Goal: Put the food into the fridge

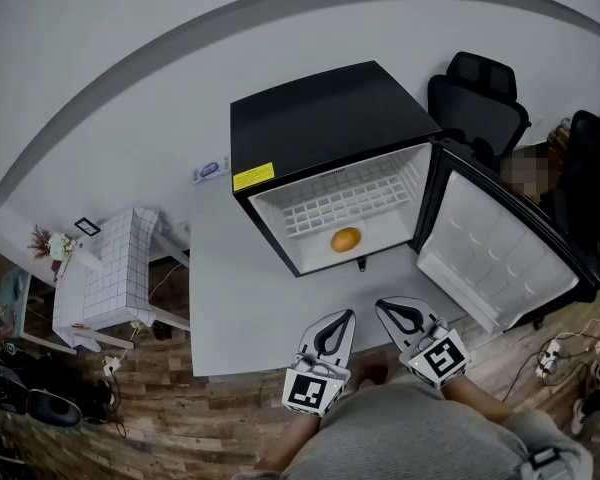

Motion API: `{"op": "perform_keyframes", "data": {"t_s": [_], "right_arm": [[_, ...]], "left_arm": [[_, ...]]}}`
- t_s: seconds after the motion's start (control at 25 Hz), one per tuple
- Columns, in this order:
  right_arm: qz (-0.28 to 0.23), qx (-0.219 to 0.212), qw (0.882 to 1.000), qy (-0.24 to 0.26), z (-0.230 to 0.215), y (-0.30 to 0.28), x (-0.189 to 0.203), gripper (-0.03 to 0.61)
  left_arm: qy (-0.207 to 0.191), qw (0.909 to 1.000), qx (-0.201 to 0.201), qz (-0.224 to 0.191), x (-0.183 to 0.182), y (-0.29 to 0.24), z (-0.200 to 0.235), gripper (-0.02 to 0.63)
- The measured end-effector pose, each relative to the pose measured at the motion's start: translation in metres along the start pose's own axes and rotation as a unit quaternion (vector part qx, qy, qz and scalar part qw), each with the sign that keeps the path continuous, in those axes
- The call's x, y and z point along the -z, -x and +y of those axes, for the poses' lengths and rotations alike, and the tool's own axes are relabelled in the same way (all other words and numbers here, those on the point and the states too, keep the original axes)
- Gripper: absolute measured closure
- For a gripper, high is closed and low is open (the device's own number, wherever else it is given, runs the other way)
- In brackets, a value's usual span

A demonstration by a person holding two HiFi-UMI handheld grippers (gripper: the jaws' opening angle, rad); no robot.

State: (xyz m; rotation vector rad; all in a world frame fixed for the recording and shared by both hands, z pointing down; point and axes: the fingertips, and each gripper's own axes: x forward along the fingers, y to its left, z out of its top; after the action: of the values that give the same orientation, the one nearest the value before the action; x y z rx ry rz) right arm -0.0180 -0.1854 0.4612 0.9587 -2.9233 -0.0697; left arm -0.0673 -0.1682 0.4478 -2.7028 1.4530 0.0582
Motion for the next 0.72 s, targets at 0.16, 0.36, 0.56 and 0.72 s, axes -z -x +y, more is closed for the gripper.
{"op": "perform_keyframes", "data": {"t_s": [0.16,0.36,0.56,0.72], "right_arm": [[-0.025,-0.002,1.0,0.004,0.0,-0.002,-0.007,0.566],[-0.034,0.008,0.999,-0.001,-0.002,-0.002,-0.016,0.566],[-0.034,0.01,0.999,-0.002,0.0,0.0,-0.017,0.566],[-0.015,0.012,1.0,0.003,0.002,0.002,-0.015,0.566]], "left_arm": [[-0.001,1.0,0.007,-0.003,-0.001,-0.001,-0.002,0.603],[0.01,0.999,0.004,0.043,0.01,0.004,0.001,0.603],[0.013,0.9995,0.007,0.029,0.004,0.004,-0.001,0.603],[0.011,0.9998,0.012,-0.007,-0.003,0.002,-0.003,0.603]]}}
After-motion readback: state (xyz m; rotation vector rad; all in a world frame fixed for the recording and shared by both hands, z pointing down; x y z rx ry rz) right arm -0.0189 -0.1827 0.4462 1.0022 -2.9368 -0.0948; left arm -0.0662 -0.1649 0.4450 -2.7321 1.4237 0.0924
